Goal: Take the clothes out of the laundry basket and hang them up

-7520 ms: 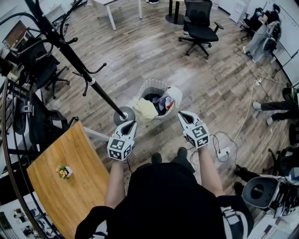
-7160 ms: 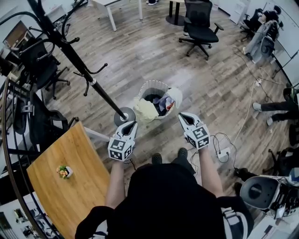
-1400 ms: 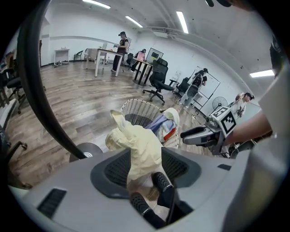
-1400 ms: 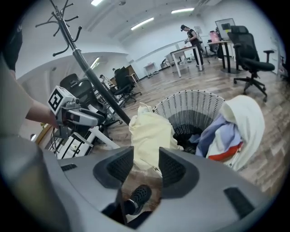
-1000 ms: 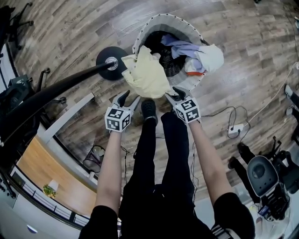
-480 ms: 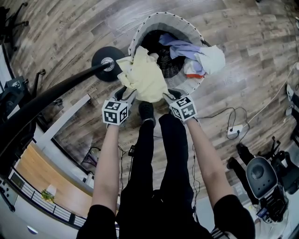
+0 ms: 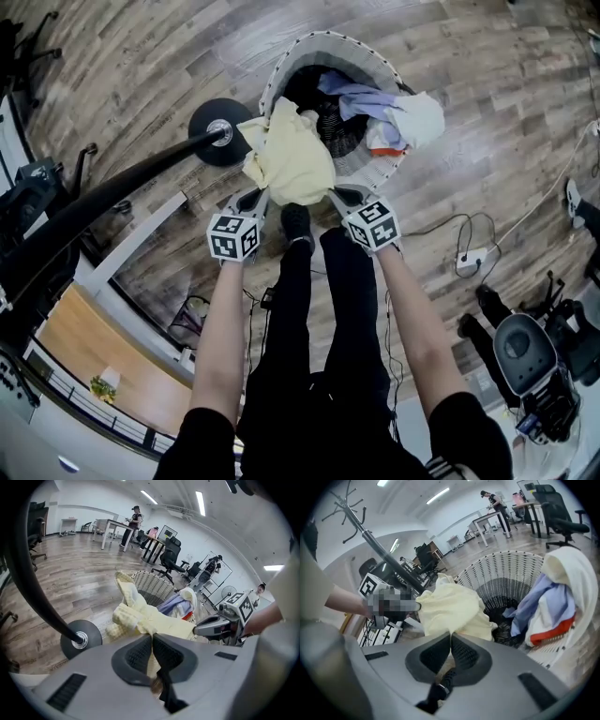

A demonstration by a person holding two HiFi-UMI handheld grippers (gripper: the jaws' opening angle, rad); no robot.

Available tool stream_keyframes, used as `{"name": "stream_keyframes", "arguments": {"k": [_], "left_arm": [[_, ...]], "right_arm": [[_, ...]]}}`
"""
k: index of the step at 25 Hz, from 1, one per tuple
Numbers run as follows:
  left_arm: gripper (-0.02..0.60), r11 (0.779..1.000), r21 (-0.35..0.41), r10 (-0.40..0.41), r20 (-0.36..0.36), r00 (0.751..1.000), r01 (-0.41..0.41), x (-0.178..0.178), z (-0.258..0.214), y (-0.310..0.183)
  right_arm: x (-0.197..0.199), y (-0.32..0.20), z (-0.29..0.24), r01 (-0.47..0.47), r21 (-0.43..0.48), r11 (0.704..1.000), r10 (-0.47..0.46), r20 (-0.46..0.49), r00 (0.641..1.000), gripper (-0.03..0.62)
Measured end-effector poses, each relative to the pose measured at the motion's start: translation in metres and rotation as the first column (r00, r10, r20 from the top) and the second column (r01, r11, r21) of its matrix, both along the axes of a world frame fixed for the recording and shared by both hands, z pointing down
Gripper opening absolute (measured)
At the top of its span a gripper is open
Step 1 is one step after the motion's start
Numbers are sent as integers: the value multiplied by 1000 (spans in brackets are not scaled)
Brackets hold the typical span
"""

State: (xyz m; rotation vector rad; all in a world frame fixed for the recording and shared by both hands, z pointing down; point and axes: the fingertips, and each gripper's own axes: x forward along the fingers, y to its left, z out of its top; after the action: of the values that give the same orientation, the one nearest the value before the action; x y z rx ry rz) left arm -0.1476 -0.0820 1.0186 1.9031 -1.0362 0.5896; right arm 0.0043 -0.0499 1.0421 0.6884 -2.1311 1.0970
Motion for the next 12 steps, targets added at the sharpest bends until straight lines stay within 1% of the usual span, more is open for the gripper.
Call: {"name": "stream_keyframes", "arguments": {"k": [7,12], "left_arm": [[26,997,30,-65,-13,998,65,-14,-54,12],[26,994,76,-73,-24,997,74,-16,-99,7]], "right_arm": [[-6,-5,-60,-21,52,998,20,28,999,15],[-3,-14,-106,-49,104,993,45,41,998,15]]}}
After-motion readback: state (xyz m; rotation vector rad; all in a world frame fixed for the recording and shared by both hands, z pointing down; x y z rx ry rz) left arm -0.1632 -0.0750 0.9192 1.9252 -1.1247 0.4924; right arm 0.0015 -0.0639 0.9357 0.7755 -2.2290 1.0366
